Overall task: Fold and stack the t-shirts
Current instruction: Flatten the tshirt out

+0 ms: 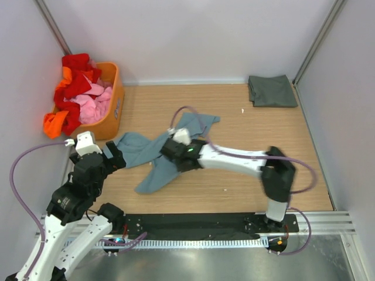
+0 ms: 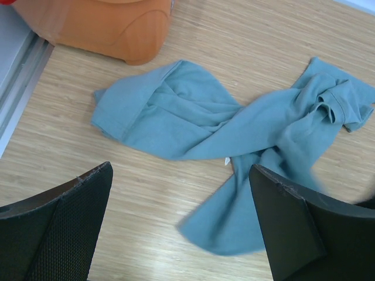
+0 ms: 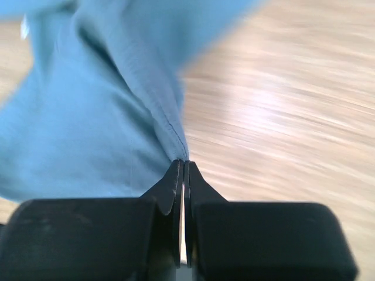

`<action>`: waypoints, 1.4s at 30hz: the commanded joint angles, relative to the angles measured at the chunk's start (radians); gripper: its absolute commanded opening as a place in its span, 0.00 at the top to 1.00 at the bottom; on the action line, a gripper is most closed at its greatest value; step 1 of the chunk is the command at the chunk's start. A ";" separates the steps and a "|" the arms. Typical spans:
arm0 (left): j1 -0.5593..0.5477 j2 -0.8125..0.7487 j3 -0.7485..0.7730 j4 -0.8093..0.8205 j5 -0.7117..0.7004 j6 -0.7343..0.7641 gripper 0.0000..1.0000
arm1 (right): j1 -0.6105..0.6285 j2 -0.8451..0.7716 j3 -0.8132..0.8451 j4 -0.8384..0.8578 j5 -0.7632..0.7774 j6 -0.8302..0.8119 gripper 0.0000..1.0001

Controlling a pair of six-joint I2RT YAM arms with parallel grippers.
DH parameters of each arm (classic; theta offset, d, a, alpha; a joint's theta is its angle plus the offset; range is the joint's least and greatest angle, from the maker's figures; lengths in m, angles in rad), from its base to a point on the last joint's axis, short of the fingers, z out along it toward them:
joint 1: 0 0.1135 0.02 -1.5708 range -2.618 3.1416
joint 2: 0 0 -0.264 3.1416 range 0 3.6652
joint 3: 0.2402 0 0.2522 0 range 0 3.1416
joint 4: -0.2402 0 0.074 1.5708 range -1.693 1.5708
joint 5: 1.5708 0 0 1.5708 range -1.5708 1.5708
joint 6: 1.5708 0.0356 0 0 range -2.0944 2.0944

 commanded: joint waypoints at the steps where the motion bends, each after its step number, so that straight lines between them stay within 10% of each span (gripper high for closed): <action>1: 0.004 -0.003 -0.004 0.018 -0.024 -0.018 0.00 | -0.095 -0.426 -0.163 -0.117 0.244 0.100 0.99; 4: 0.003 0.009 -0.005 0.023 -0.012 -0.013 0.00 | -0.219 -0.647 -0.355 -0.114 0.217 0.103 0.99; 6: 0.004 0.018 -0.005 0.027 -0.005 -0.008 0.00 | -0.297 -0.714 -0.454 -0.126 0.181 0.100 0.61; 8: 0.004 0.031 -0.004 0.027 0.000 -0.007 0.00 | -0.319 -0.757 -0.508 -0.149 0.184 0.114 0.01; 25: 0.003 0.343 -0.014 0.059 0.293 -0.016 0.05 | -0.188 -0.786 -0.835 0.130 -0.108 0.283 0.00; 42: 0.003 0.542 -0.066 0.102 0.149 -0.205 0.18 | -0.159 -0.769 -0.938 0.250 -0.097 0.267 0.13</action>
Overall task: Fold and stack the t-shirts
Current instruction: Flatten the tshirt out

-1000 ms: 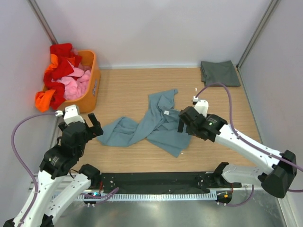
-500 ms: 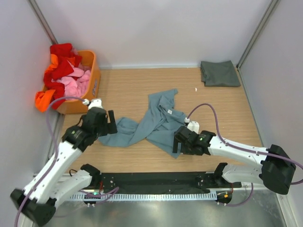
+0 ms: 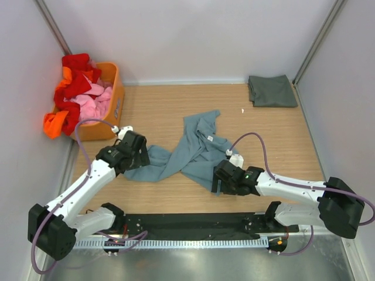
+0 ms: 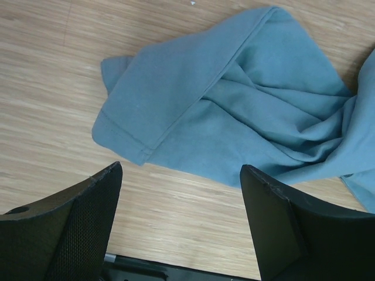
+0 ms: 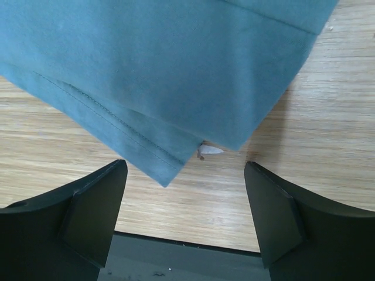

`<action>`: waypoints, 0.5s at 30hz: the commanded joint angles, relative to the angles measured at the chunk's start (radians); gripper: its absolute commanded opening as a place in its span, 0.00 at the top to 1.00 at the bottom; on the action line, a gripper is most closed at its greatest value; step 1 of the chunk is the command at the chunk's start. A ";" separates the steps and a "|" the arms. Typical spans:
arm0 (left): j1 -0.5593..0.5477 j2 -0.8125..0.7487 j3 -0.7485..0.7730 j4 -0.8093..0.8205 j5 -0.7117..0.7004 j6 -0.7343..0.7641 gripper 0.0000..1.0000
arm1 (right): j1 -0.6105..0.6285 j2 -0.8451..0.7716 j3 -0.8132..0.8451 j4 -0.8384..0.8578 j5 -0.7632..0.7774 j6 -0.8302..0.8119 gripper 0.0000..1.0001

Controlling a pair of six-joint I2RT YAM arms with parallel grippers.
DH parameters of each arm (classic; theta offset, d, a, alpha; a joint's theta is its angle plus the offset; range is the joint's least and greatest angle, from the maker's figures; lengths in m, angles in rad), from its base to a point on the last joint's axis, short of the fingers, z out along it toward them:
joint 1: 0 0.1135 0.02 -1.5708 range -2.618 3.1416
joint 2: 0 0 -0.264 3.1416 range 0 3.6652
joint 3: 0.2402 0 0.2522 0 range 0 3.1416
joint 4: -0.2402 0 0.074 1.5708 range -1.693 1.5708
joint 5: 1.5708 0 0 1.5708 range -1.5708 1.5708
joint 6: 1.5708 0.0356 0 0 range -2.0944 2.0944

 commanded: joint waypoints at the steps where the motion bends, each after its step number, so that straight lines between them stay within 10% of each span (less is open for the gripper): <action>1: 0.003 -0.059 0.009 -0.011 -0.050 -0.053 0.18 | 0.008 -0.047 0.028 -0.004 0.075 -0.012 0.13; 9: 0.003 -0.217 0.144 -0.069 -0.065 0.185 0.09 | -0.172 -0.058 0.439 -0.136 0.236 -0.285 0.09; 15: 0.003 -0.354 0.072 -0.025 -0.048 0.197 0.08 | -0.536 0.267 0.663 0.024 -0.080 -0.411 0.11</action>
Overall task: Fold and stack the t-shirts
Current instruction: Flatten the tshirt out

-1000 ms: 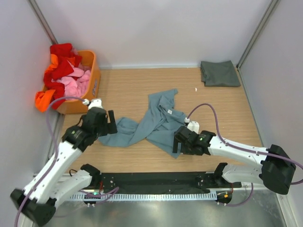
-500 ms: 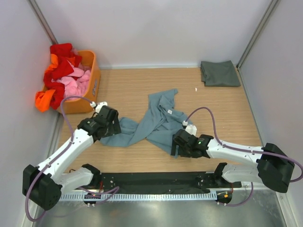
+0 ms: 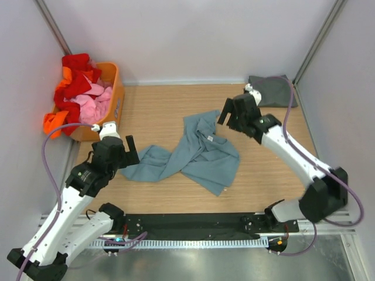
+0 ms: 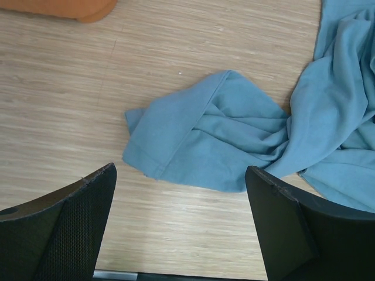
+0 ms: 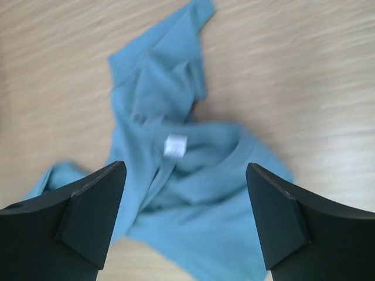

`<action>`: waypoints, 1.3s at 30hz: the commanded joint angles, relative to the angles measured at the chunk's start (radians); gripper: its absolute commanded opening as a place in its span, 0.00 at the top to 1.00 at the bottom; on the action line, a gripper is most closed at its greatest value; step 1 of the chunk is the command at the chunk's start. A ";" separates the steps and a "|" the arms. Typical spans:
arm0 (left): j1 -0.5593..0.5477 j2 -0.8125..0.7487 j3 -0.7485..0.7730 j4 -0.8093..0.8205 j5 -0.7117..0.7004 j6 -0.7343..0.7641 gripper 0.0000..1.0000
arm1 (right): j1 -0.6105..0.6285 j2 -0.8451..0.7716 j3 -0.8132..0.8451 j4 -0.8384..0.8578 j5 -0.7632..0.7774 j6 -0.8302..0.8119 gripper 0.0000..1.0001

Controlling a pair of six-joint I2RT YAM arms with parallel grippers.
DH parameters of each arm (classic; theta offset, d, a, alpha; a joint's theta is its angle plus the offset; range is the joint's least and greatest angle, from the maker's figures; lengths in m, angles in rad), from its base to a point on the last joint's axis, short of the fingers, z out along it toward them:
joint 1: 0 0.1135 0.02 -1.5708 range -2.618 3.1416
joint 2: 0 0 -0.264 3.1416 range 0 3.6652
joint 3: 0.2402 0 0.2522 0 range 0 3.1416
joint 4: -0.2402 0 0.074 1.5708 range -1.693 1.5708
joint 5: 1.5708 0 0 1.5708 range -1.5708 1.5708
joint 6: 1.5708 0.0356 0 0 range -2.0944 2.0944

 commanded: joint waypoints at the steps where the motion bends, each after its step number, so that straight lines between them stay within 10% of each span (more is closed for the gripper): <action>1: 0.003 -0.072 -0.022 0.030 -0.010 0.043 0.08 | -0.148 0.225 0.114 0.066 -0.179 -0.104 0.11; 15: 0.003 -0.086 -0.036 0.039 -0.009 0.044 0.09 | -0.272 1.003 0.881 -0.045 -0.442 -0.178 0.18; 27: 0.003 -0.071 -0.034 0.036 -0.022 0.038 0.09 | -0.272 1.062 0.807 -0.005 -0.474 -0.144 0.30; 35: 0.003 -0.060 -0.034 0.031 -0.041 0.032 0.16 | -0.272 1.072 0.836 0.001 -0.512 -0.161 0.93; 39: 0.003 -0.037 -0.030 0.025 -0.061 0.021 0.29 | -0.275 0.990 0.831 -0.017 -0.494 -0.174 0.99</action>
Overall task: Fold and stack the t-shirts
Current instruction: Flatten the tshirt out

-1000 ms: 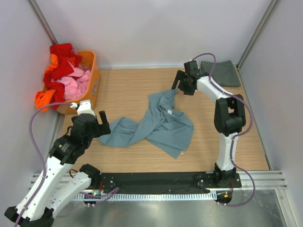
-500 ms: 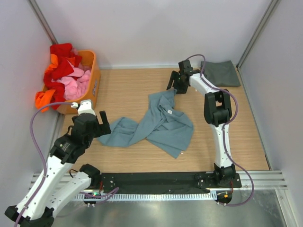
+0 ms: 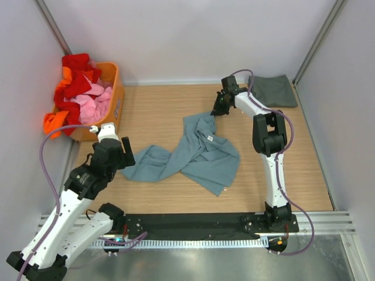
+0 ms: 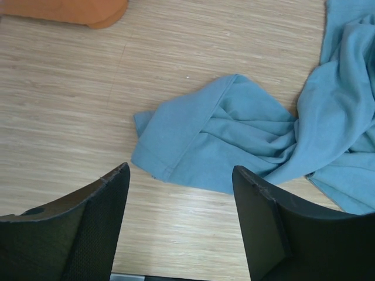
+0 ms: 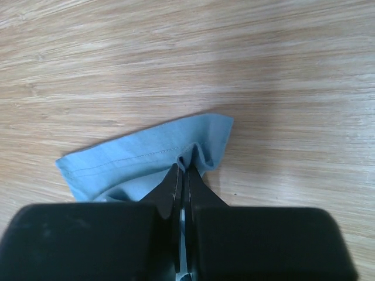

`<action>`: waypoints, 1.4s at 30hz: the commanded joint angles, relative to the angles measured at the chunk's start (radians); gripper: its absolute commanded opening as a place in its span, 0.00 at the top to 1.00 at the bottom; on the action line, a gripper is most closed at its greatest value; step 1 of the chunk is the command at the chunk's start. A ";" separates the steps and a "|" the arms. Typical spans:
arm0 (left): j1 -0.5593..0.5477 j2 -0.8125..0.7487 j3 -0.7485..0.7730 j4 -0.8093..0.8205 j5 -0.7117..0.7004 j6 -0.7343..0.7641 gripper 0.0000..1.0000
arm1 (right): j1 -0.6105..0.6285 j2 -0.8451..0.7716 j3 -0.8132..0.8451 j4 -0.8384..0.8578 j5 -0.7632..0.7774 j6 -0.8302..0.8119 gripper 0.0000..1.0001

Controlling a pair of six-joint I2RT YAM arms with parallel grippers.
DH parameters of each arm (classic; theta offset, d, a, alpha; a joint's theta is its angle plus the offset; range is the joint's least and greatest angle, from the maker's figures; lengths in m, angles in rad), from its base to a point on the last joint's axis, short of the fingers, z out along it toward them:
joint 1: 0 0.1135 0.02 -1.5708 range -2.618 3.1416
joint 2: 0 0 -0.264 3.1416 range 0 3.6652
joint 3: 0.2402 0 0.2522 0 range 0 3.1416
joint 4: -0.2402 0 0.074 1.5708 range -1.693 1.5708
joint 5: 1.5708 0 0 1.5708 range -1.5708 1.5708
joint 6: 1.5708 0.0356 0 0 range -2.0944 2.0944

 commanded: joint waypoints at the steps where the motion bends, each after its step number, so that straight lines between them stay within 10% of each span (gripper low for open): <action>1: 0.003 0.028 0.004 0.005 -0.071 -0.034 0.30 | -0.004 -0.119 0.001 -0.015 0.016 -0.026 0.99; 13: 0.044 0.289 -0.155 0.181 0.144 -0.290 0.28 | -0.289 -0.687 -0.560 0.057 -0.057 -0.074 0.99; 42: -0.169 0.698 -0.069 0.205 -0.225 -0.249 0.59 | -0.299 -0.718 -0.659 0.077 -0.126 -0.089 0.99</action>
